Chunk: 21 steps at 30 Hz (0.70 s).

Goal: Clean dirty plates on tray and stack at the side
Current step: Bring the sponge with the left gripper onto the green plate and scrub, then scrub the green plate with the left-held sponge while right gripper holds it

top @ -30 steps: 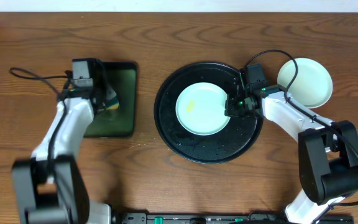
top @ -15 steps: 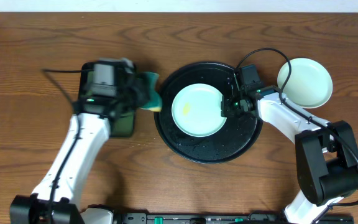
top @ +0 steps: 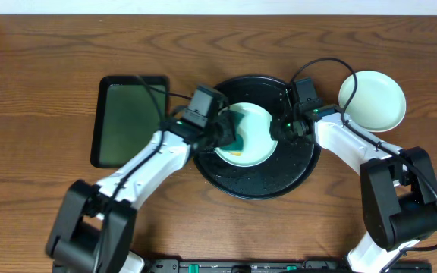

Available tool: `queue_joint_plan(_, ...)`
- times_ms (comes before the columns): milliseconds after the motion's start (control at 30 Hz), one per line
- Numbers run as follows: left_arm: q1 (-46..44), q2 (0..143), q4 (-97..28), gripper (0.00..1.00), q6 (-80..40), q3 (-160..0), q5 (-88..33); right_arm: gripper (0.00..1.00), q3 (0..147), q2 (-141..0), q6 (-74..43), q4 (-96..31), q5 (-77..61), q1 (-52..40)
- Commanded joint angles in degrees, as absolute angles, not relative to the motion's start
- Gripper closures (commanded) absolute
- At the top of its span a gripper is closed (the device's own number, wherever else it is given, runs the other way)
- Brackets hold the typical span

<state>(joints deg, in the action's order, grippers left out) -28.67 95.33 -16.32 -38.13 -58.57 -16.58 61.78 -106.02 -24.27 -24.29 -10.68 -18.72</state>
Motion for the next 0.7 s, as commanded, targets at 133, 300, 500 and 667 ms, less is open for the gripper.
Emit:
queue_joint_plan(133,-31.6,97.9,-11.6,0.92,-41.3,-58.7,-15.8,0.90,62.1,-108.6,-28.3,-22.5,-8.4,-19.2)
queue_joint_plan(300,-32.2,99.0,-10.0,0.92,-43.7,-58.7,-15.3,0.99,62.1,-110.7,-28.3,-22.3,-8.4,-19.2)
queue_joint_plan(500,-32.5,101.3,-7.3,0.93,-47.3,-58.7,-13.3,0.99,62.1,-111.7,-28.3,-22.2,-9.5,-19.2)
queue_joint_plan(667,-34.2,105.4,-5.4,0.93,-47.3,-58.7,-5.8,0.99,62.1,-111.7,-28.3,-22.3,-9.5,-19.2)
